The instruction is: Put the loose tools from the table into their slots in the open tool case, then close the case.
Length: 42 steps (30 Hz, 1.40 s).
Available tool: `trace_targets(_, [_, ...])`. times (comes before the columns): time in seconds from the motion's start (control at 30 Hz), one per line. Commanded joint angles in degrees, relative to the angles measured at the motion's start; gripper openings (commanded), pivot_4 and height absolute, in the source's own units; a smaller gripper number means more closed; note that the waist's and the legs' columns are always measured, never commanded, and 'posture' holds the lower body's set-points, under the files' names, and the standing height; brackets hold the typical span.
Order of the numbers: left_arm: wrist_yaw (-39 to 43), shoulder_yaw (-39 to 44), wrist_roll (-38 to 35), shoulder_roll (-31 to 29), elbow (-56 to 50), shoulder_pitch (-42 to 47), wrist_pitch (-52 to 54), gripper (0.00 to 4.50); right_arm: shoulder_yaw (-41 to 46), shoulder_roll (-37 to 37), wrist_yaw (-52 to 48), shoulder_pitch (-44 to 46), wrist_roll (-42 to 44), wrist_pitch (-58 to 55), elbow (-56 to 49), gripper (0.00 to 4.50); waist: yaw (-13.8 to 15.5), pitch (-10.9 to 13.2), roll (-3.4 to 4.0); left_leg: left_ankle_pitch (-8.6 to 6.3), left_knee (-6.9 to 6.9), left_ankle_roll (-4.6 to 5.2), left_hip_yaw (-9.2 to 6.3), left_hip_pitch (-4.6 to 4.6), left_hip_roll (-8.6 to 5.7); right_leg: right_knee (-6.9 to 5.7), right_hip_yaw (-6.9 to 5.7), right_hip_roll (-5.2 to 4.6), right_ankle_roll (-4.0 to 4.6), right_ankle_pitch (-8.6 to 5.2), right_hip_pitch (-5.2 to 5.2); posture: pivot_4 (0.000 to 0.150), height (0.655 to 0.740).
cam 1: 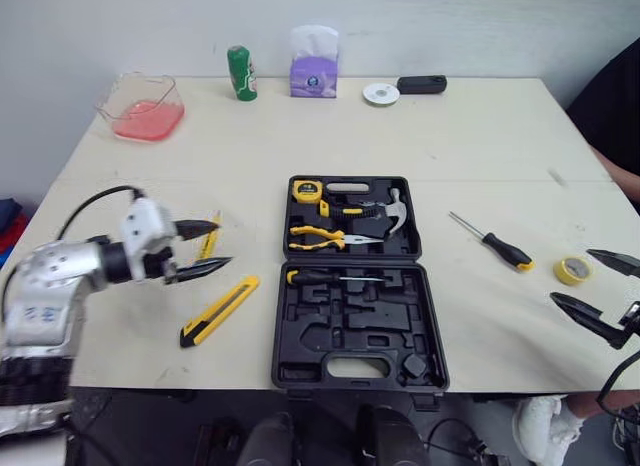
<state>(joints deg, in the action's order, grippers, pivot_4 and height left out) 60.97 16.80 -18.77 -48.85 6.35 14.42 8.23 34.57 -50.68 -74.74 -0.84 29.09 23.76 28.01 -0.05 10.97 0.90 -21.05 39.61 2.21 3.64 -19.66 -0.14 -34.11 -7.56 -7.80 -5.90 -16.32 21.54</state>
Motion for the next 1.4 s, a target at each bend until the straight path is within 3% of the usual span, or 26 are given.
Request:
trace_targets(0.03, [-3.87, 11.06, 0.28, -2.93, 6.51, -5.26, -4.19, 4.47, 4.63, -2.36, 1.36, -1.54, -0.55, 3.24, 7.16, 4.50, 0.00, 0.01, -0.01, 0.00, -0.08, 0.00, 0.00, 0.02, 0.00, 0.03, -0.01, -0.02, 0.02, -0.01, 0.03, 0.150, 0.7400])
trace_targets(0.33, [-14.90, 29.16, -0.48, -3.56, 20.21, -17.49, -8.91, 4.47, 9.61, -5.13, 7.88, -5.41, -2.04, 9.01, 24.20, 4.50, -0.14, 0.03, 0.00, -0.17, -0.61, -0.29, 0.14, 0.23, -0.05, 0.23, -0.01, -0.22, 0.08, -0.04, 0.06, 0.150, 0.7400])
trace_targets(0.57, [-16.69, 32.79, -1.27, -2.25, 20.98, -23.91, -9.16, 4.47, 11.59, -5.93, 14.31, -8.67, -2.28, 10.78, 31.76, 4.50, -0.16, 0.03, 0.03, -0.27, -0.66, -0.44, 0.19, 0.36, -0.07, 0.10, 0.04, -0.34, 0.11, -0.06, 0.06, 0.150, 0.7400])
trace_targets(0.83, [-18.21, 33.51, -2.73, -0.10, 16.67, -27.79, -8.37, 4.47, 9.86, -5.03, 14.78, -6.67, -2.33, 10.37, 31.03, 4.50, -0.41, 0.03, 0.05, -0.29, -0.74, -0.47, 0.22, 0.40, -0.06, 0.10, 0.09, -0.35, 0.15, -0.08, 0.11, 0.150, 0.7400])
trace_targets(1.1, [-16.58, 30.30, -6.94, 1.05, 3.85, -25.83, -3.30, 4.47, 7.77, -3.59, 12.06, -3.32, -0.88, 7.81, 25.01, 4.50, -0.03, 0.04, 0.07, -0.29, -0.73, -0.47, 0.23, 0.39, -0.06, 0.11, 0.08, -0.36, 0.15, -0.08, 0.11, 0.150, 0.7400])
trace_targets(1.4, [-12.47, 19.18, -12.93, -1.31, -13.51, -16.67, 6.16, 4.47, 3.75, -3.32, 15.57, -5.04, 1.47, -14.25, -4.42, 4.50, -0.01, 0.09, 0.18, -0.29, -0.77, -0.49, 0.22, 0.32, -0.06, 0.10, 0.07, -0.32, 0.15, -0.08, 0.15, 0.150, 0.7400])
